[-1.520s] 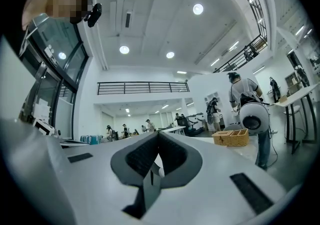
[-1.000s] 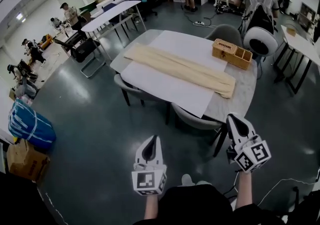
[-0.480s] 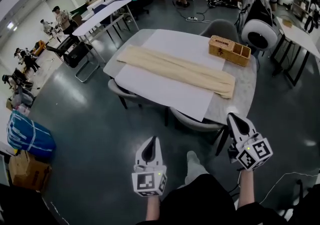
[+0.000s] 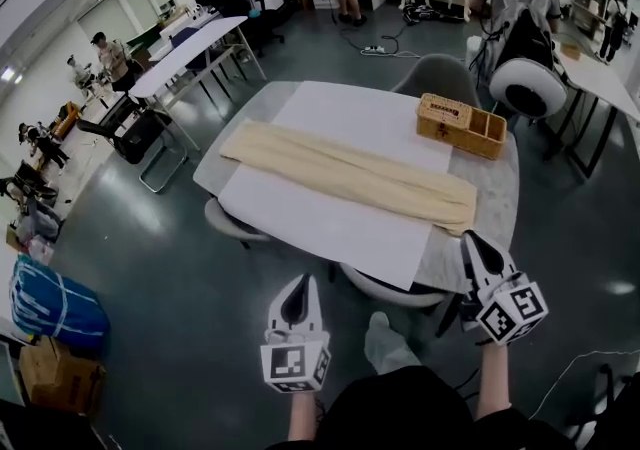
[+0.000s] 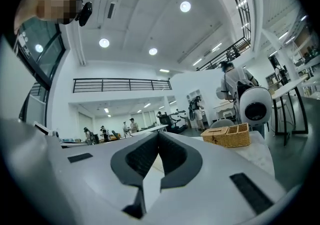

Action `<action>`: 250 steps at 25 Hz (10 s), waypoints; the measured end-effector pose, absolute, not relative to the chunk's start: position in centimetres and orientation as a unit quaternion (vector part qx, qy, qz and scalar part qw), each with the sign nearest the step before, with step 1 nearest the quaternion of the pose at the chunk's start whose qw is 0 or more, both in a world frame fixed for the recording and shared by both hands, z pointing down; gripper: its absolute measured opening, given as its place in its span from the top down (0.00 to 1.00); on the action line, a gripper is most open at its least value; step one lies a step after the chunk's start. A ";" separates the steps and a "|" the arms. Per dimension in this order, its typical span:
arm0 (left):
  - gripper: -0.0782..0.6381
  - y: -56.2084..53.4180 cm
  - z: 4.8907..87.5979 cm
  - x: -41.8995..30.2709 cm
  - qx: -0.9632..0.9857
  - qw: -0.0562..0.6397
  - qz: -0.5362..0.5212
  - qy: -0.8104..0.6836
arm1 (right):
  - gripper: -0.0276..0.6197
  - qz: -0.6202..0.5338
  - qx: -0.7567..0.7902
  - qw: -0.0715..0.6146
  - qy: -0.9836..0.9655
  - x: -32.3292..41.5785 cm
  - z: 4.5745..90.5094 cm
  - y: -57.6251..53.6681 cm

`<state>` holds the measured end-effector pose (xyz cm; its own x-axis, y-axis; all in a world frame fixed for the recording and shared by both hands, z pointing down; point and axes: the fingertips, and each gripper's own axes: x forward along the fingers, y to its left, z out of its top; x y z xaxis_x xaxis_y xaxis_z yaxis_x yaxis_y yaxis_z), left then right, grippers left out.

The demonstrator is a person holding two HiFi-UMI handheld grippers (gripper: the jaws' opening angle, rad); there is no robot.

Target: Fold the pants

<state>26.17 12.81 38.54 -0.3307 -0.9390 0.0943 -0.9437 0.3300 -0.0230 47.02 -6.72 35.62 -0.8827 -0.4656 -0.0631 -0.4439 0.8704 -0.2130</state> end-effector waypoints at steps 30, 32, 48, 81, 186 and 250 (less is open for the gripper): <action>0.87 -8.7 44.9 18.4 0.690 0.131 0.097 -0.706 | 0.94 -0.186 -0.407 -0.059 0.892 43.0 43.8 -24.1; 0.87 -9.7 45.5 18.6 0.698 0.137 0.102 -0.695 | 0.94 -0.196 -0.417 -0.070 0.885 43.6 44.5 -24.8; 0.87 -16.7 50.5 22.3 0.778 0.181 0.144 -0.584 | 0.93 -0.286 -0.462 -0.186 0.818 46.8 54.8 -28.0; 0.87 -19.8 54.5 22.4 0.789 0.229 0.163 -0.546 | 0.68 -0.354 -0.451 -0.316 0.756 46.8 63.3 -31.5; 0.87 -10.4 43.3 -13.5 0.751 0.149 0.088 -0.637 | 0.87 -0.333 -0.372 -0.102 0.860 8.9 33.4 -25.9; 0.87 -8.5 48.9 -37.3 0.720 0.226 0.078 -0.652 | 0.87 -0.382 -0.253 -0.185 0.869 -31.8 41.3 -22.4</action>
